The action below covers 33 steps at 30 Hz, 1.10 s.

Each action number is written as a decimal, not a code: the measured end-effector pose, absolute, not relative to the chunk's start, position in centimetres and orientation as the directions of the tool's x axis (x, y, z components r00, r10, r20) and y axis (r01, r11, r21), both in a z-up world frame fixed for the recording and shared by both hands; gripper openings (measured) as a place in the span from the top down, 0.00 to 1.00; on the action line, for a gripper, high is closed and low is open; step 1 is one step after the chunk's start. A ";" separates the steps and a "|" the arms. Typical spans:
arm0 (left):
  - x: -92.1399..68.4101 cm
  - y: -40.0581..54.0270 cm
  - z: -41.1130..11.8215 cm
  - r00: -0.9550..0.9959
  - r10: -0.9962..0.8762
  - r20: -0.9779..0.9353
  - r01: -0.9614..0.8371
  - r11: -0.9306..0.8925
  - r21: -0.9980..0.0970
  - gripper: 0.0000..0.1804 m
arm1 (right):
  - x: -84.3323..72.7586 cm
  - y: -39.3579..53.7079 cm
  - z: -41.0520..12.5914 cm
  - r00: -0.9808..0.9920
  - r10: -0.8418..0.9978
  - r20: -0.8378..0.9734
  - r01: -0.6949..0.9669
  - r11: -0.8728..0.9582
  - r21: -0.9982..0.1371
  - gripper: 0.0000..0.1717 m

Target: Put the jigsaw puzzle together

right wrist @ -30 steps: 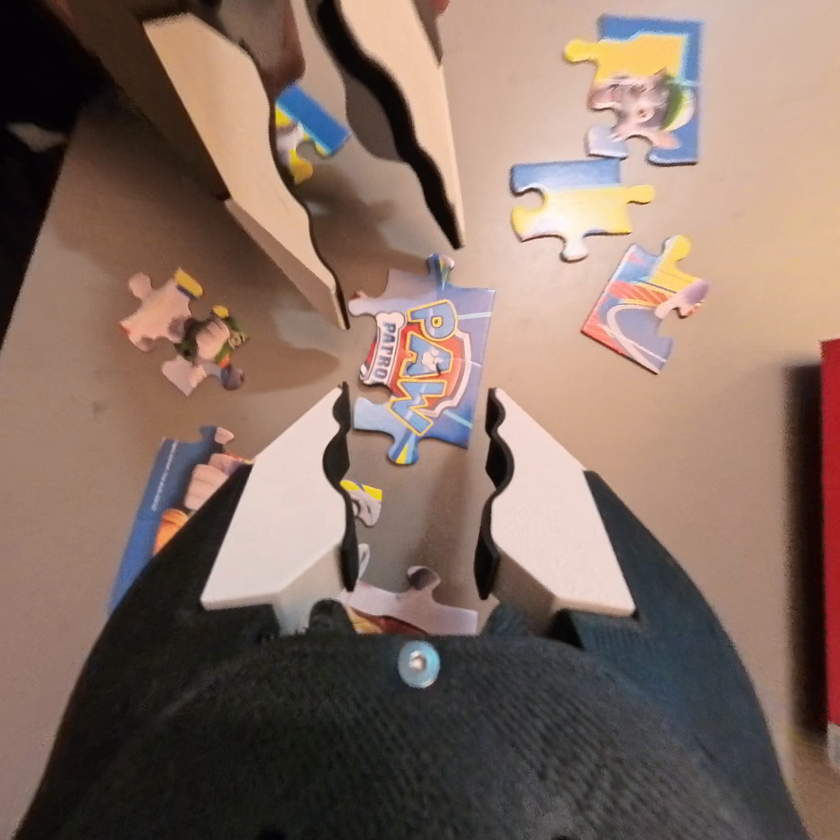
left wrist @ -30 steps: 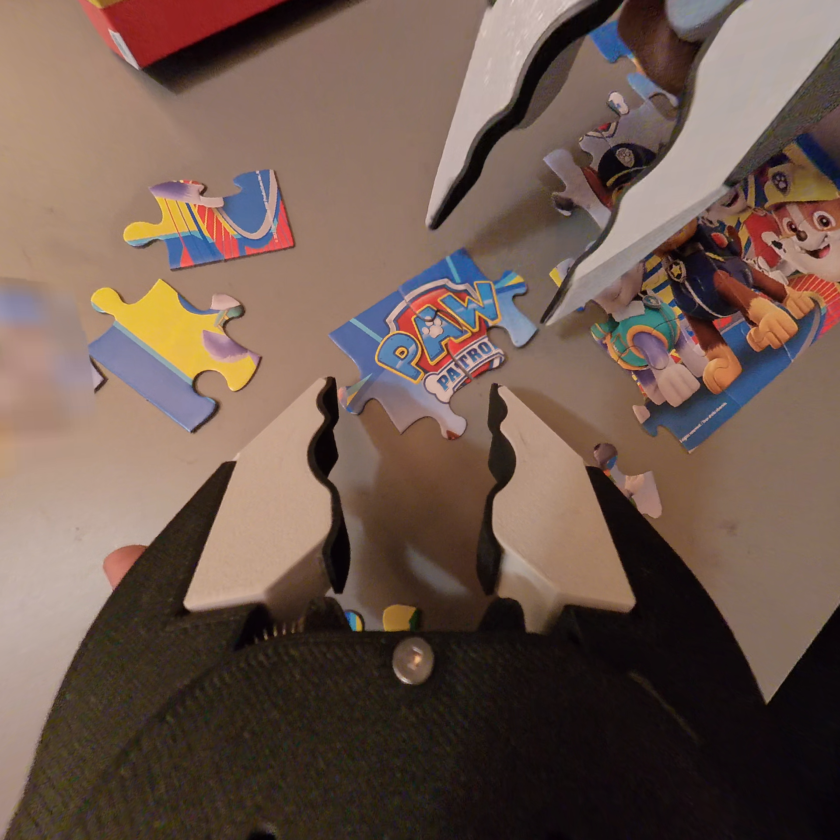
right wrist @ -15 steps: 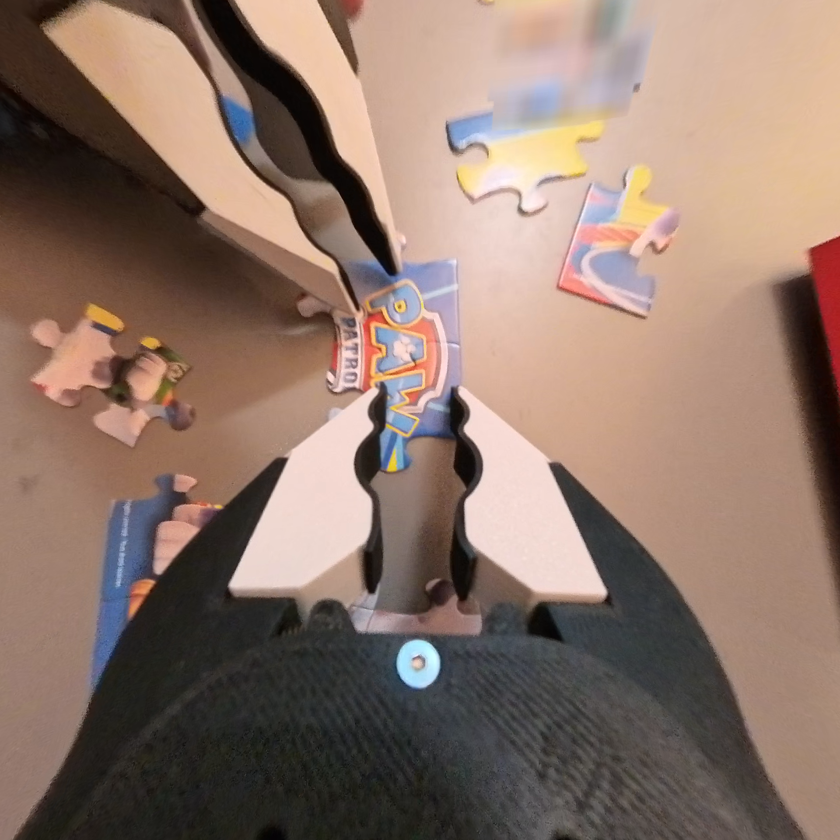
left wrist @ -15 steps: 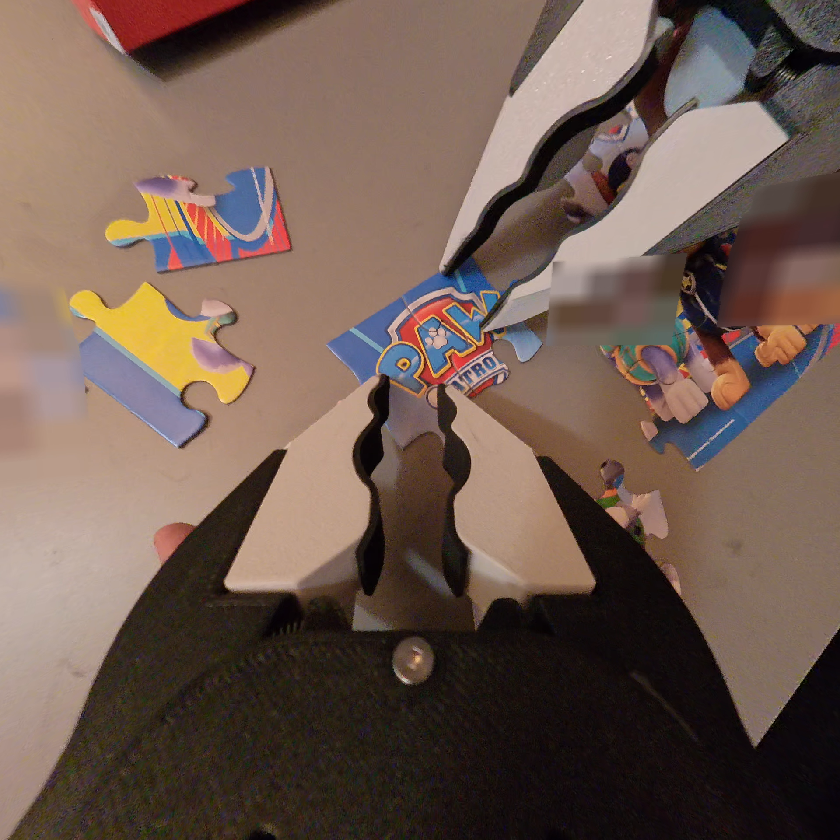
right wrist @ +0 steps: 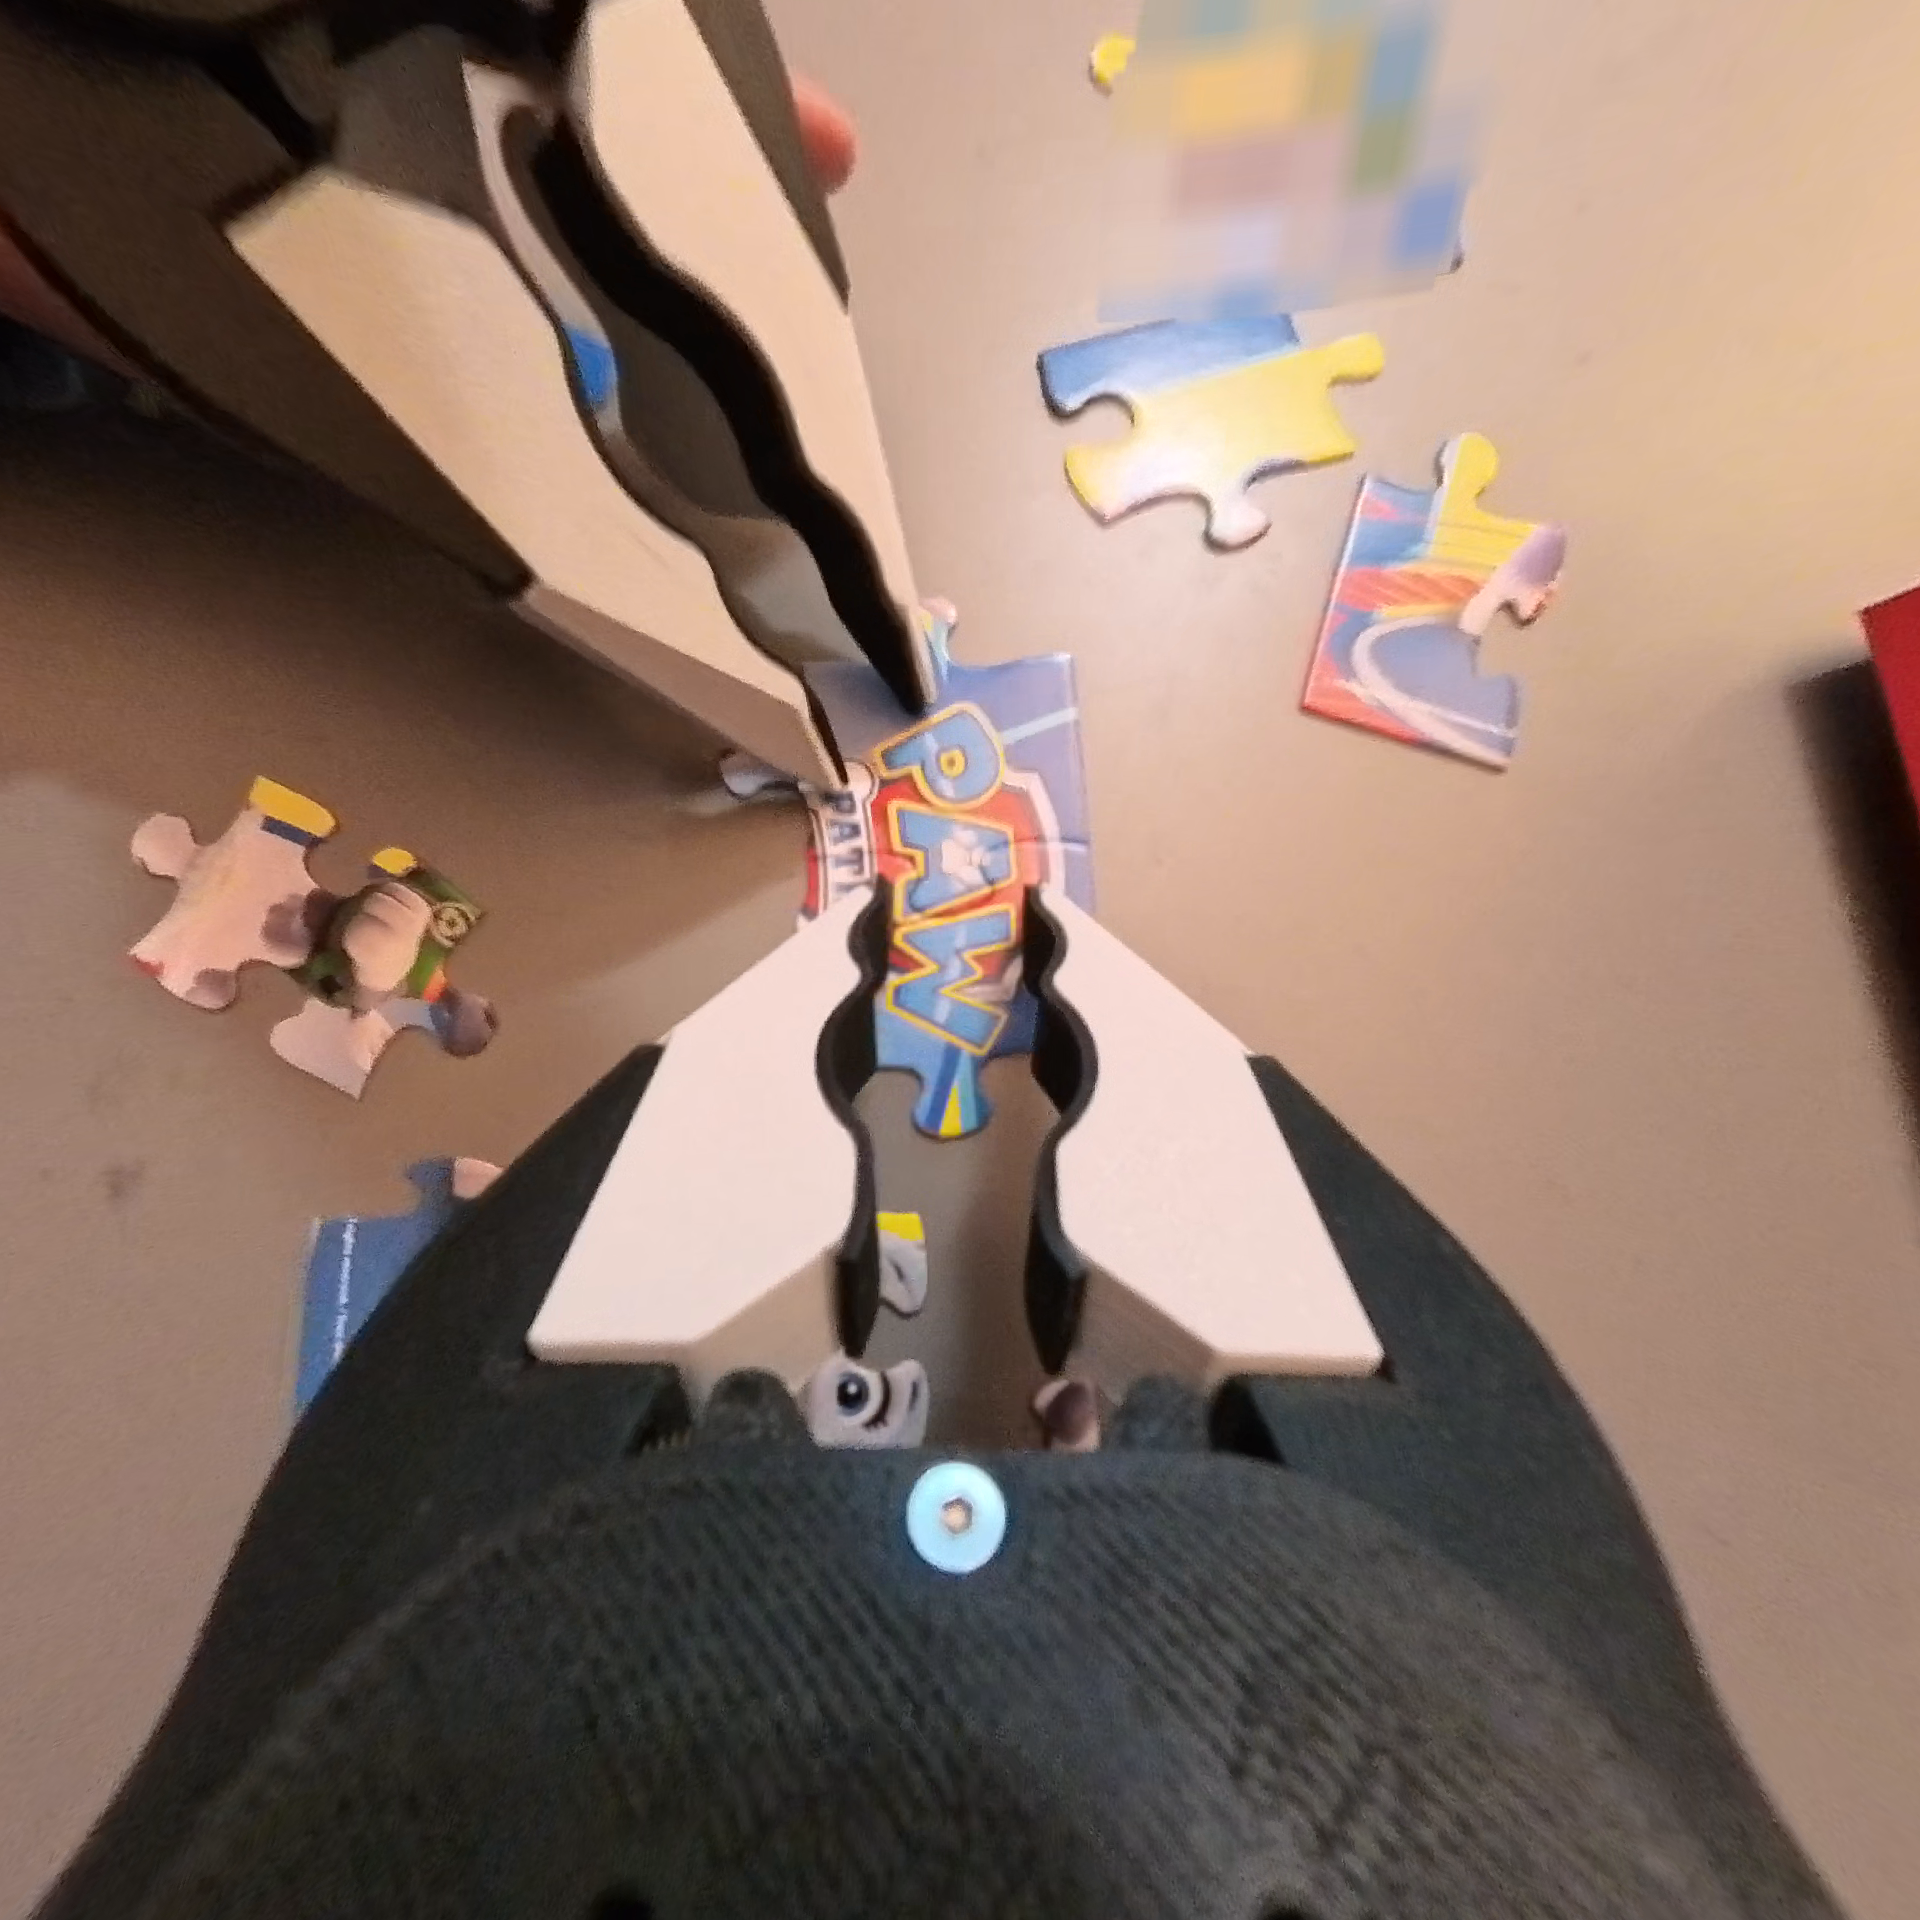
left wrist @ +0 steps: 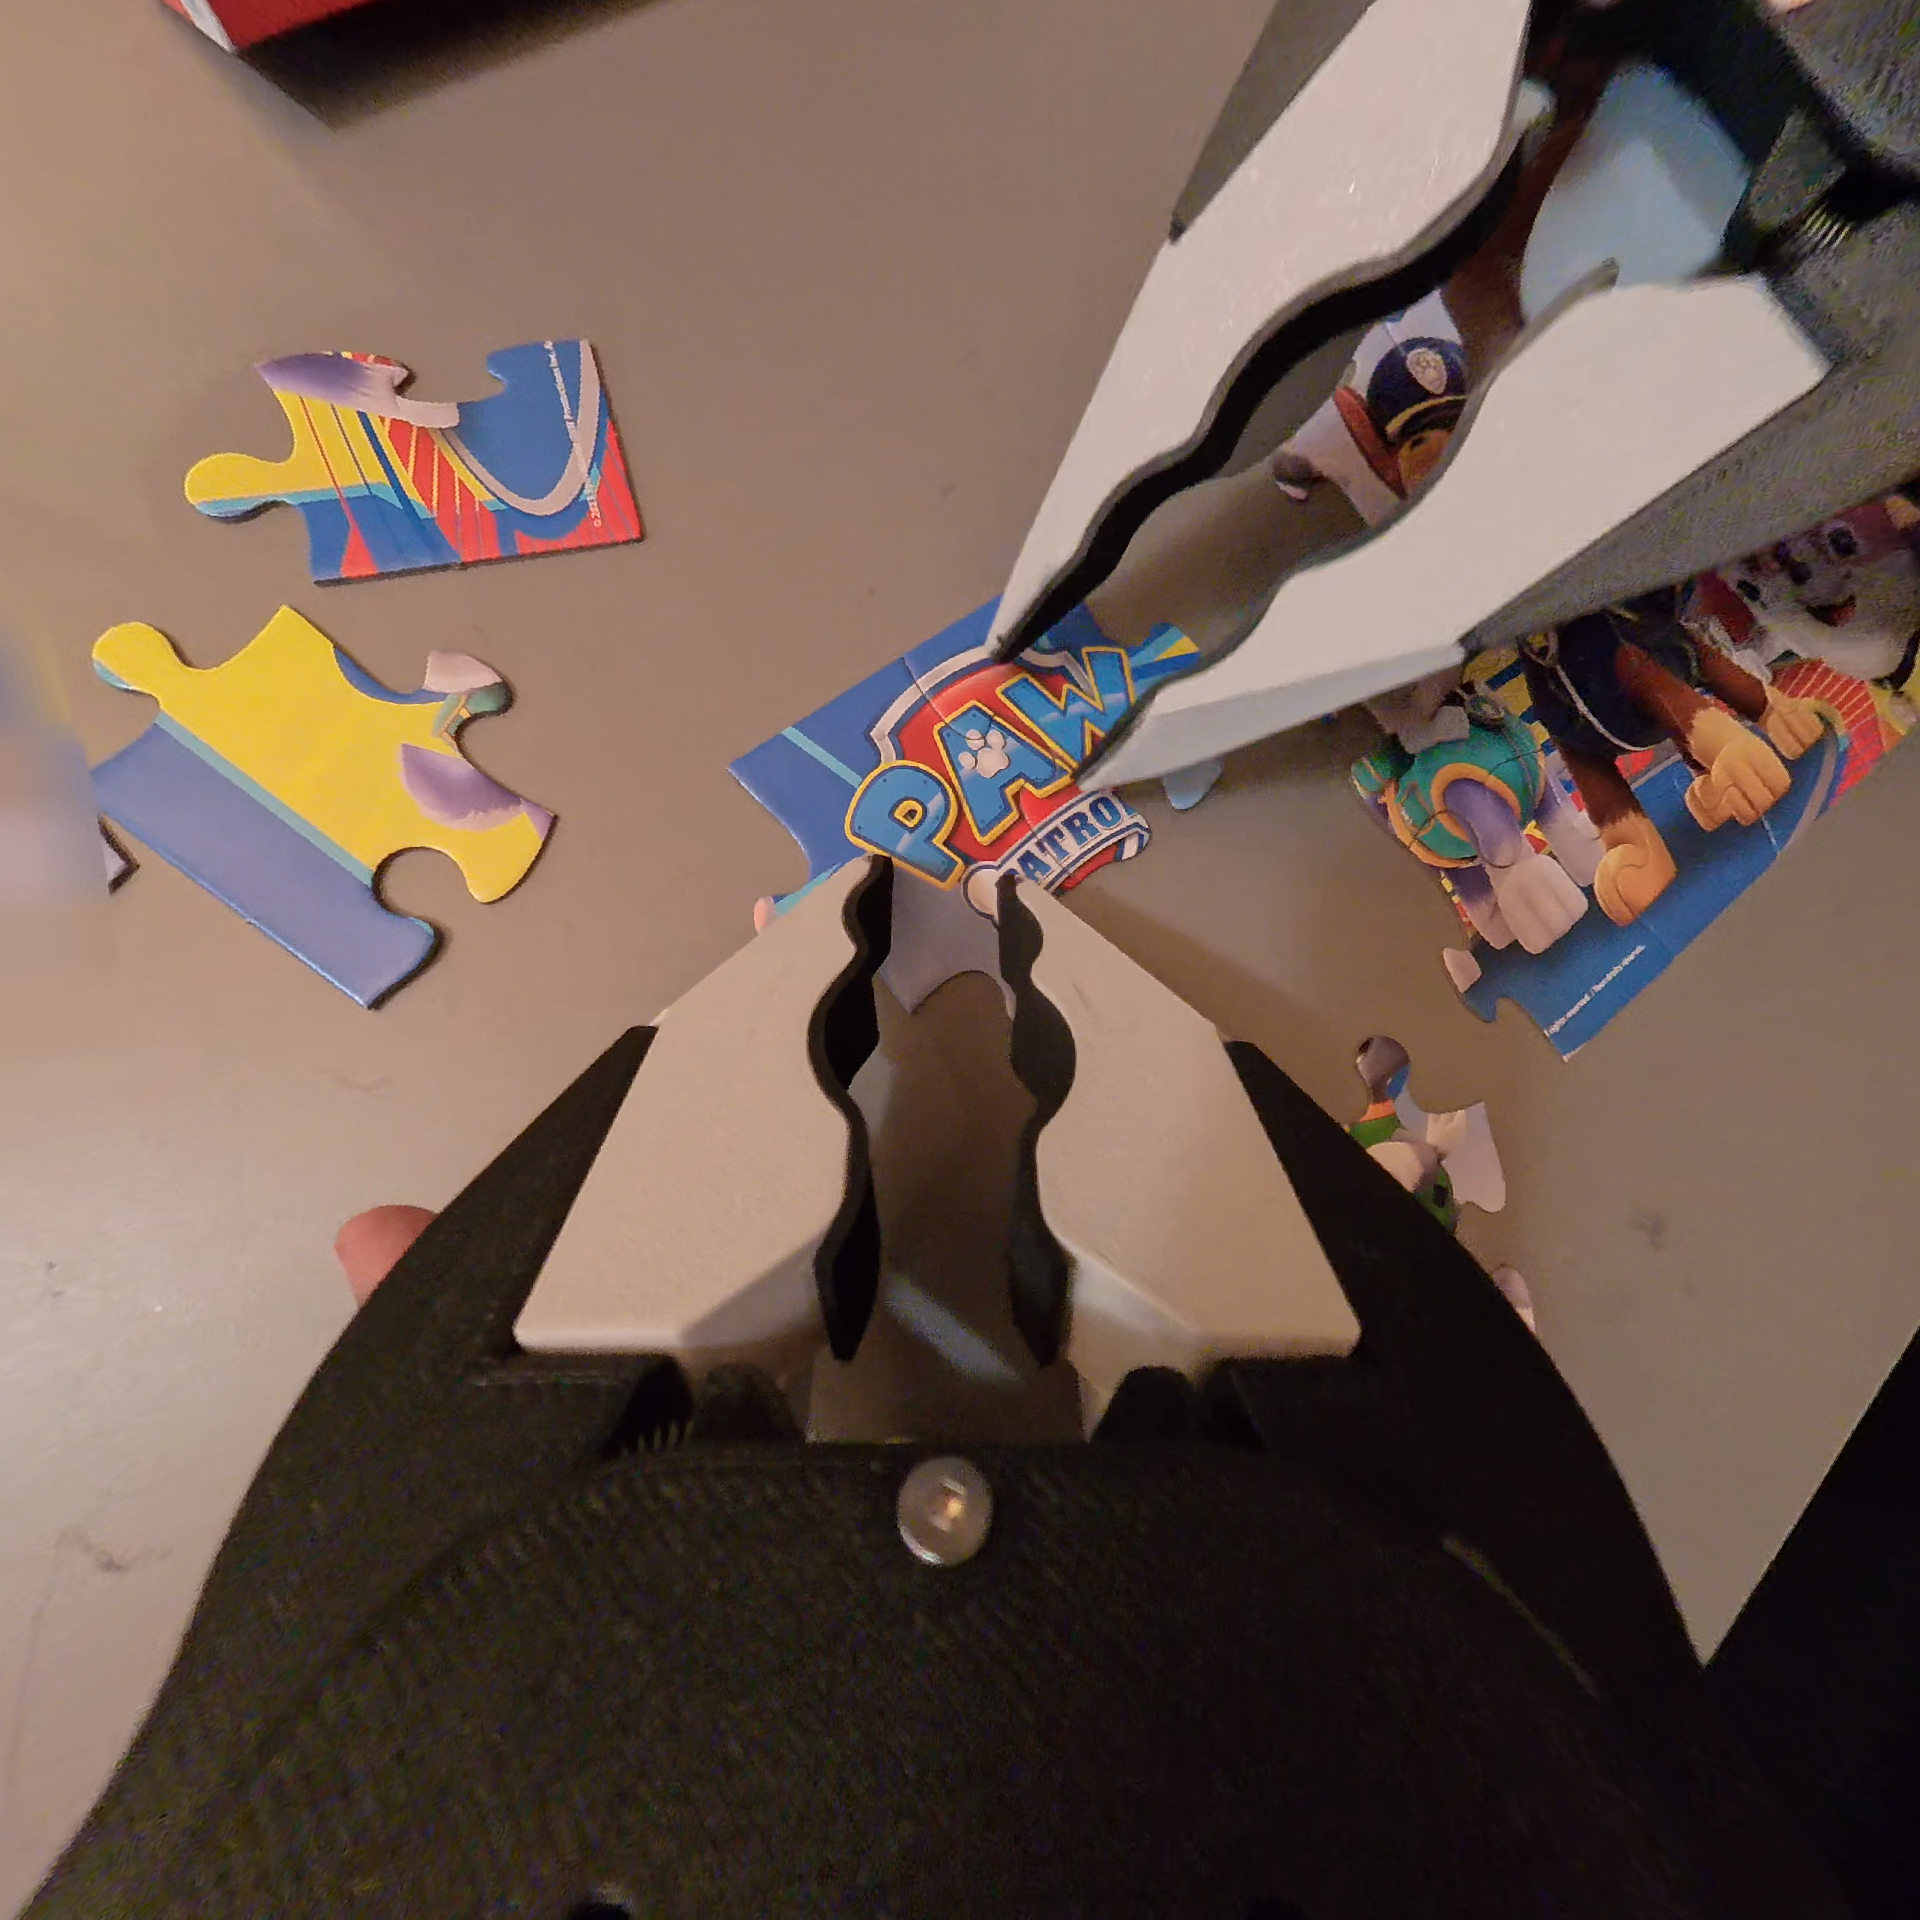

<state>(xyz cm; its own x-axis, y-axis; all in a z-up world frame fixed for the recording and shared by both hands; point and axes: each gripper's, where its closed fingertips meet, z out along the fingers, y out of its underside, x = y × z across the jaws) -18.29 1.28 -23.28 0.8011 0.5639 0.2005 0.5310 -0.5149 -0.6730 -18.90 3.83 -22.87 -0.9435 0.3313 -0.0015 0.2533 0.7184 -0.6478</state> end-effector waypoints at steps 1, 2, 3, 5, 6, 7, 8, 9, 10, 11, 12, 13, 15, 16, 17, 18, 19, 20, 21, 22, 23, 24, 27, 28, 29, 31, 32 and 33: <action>-18.3 1.3 -23.3 0.800 0.563 0.205 0.533 -0.514 -0.672 0.90 | -18.8 4.0 -23.3 -0.943 0.332 0.016 0.249 0.737 -0.629 0.84; -18.3 1.1 -23.2 0.800 0.564 0.203 0.533 -0.515 -0.671 0.88 | -18.8 3.9 -22.9 -0.942 0.333 0.027 0.238 0.726 -0.646 0.85; -18.4 0.9 -23.1 0.800 0.568 0.192 0.529 -0.518 -0.672 0.87 | -18.7 3.9 -22.8 -0.940 0.339 0.041 0.235 0.728 -0.644 0.84; -18.8 0.2 -22.5 0.796 0.583 0.159 0.512 -0.510 -0.691 0.85 | -18.4 3.9 -21.4 -0.928 0.365 0.076 0.219 0.699 -0.681 0.82; -19.2 -0.4 -22.0 0.791 0.594 0.145 0.503 -0.498 -0.706 0.85 | -18.1 3.8 -20.1 -0.918 0.387 0.086 0.211 0.662 -0.719 0.82; -19.5 -1.0 -21.3 0.784 0.607 0.134 0.495 -0.480 -0.724 0.85 | -17.6 3.9 -18.9 -0.905 0.415 0.093 0.207 0.621 -0.756 0.81; -19.9 -1.7 -20.7 0.775 0.618 0.129 0.487 -0.456 -0.745 0.85 | -17.2 4.2 -17.9 -0.887 0.448 0.107 0.203 0.589 -0.782 0.81; -20.2 -2.4 -19.9 0.769 0.626 0.132 0.480 -0.428 -0.766 0.85 | -16.8 4.8 -17.1 -0.862 0.489 0.135 0.197 0.567 -0.800 0.81; -20.4 -3.1 -19.2 0.766 0.626 0.145 0.472 -0.396 -0.787 0.85 | -16.4 5.5 -16.7 -0.829 0.532 0.170 0.190 0.556 -0.809 0.81; -20.6 -3.6 -18.4 0.768 0.620 0.162 0.462 -0.360 -0.810 0.84 | -15.9 6.3 -16.4 -0.791 0.576 0.205 0.186 0.546 -0.817 0.81; -20.4 -3.9 -17.7 0.777 0.603 0.182 0.449 -0.328 -0.831 0.83 | -15.4 7.1 -16.2 -0.749 0.621 0.230 0.185 0.530 -0.828 0.81; -19.9 -4.1 -16.9 0.795 0.572 0.202 0.436 -0.307 -0.846 0.80 | -14.9 7.6 -16.0 -0.705 0.670 0.232 0.196 0.499 -0.844 0.82; -18.1 -3.7 -15.1 0.837 0.509 0.199 0.388 -0.296 -0.873 0.74 | -13.2 6.8 -16.0 -0.665 0.732 0.147 0.231 0.389 -0.892 0.81; -17.5 -3.7 -14.5 0.847 0.506 0.161 0.349 -0.303 -0.886 0.73 | -12.0 5.5 -15.8 -0.677 0.731 0.085 0.233 0.323 -0.917 0.80; -17.1 -3.7 -14.2 0.851 0.513 0.112 0.310 -0.317 -0.896 0.72 | -11.0 4.2 -15.6 -0.690 0.723 0.036 0.226 0.264 -0.938 0.80; -16.8 -3.7 -14.0 0.850 0.521 0.075 0.280 -0.327 -0.902 0.72 | -10.2 3.2 -15.3 -0.697 0.717 0.010 0.211 0.219 -0.953 0.80; -16.7 -3.8 -14.1 0.848 0.528 0.050 0.263 -0.337 -0.904 0.71 | -9.7 2.6 -15.2 -0.693 0.721 0.010 0.189 0.195 -0.962 0.81; -16.7 -4.0 -14.4 0.841 0.539 0.039 0.260 -0.340 -0.904 0.72 | -9.7 2.7 -15.3 -0.671 0.741 0.030 0.173 0.195 -0.965 0.81; -16.6 -4.3 -15.0 0.835 0.549 0.043 0.270 -0.341 -0.900 0.72 | -10.0 3.3 -15.9 -0.631 0.774 0.053 0.177 0.210 -0.961 0.83; -16.3 -4.5 -15.8 0.834 0.549 0.054 0.284 -0.344 -0.895 0.72 | -10.3 3.8 -16.7 -0.598 0.799 0.064 0.203 0.228 -0.952 0.84; -15.8 -4.6 -16.4 0.835 0.546 0.071 0.299 -0.341 -0.891 0.72 | -10.3 3.8 -17.1 -0.596 0.801 0.059 0.228 0.240 -0.944 0.82; -15.1 -4.7 -16.9 0.835 0.543 0.083 0.305 -0.332 -0.893 0.72 | -10.2 3.7 -17.2 -0.603 0.795 0.060 0.228 0.245 -0.942 0.80; -14.8 -6.9 -16.7 0.778 0.622 0.085 0.284 -0.229 -0.931 0.70 | -10.2 4.2 -16.5 -0.567 0.819 0.089 0.185 0.232 -0.955 0.82; -15.2 -8.4 -16.0 0.737 0.668 0.103 0.274 -0.157 -0.949 0.70 | -10.2 4.1 -16.5 -0.569 0.817 0.090 0.180 0.231 -0.956 0.83; -15.6 -10.1 -15.0 0.698 0.703 0.132 0.257 -0.074 -0.964 0.71 | -10.2 4.1 -16.6 -0.576 0.813 0.086 0.185 0.232 -0.955 0.82; -16.4 -13.6 -13.4 0.631 0.752 0.192 0.221 0.063 -0.973 0.76 | -10.4 4.0 -17.0 -0.582 0.811 0.061 0.219 0.229 -0.948 0.80; -16.8 -15.1 -13.1 0.599 0.776 0.200 0.209 0.091 -0.974 0.78 | -10.6 4.2 -17.1 -0.577 0.815 0.046 0.237 0.221 -0.946 0.76; -17.3 -16.4 -13.2 0.566 0.800 0.197 0.211 0.091 -0.973 0.80 | -10.8 4.3 -17.2 -0.569 0.822 0.034 0.248 0.211 -0.945 0.73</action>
<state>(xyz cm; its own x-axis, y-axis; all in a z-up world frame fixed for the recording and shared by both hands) -17.29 -16.38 -13.22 0.5661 0.8004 0.1972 0.2107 0.0908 -0.9733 -10.77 4.34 -17.17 -0.5690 0.8216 0.0341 0.2481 0.2111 -0.9455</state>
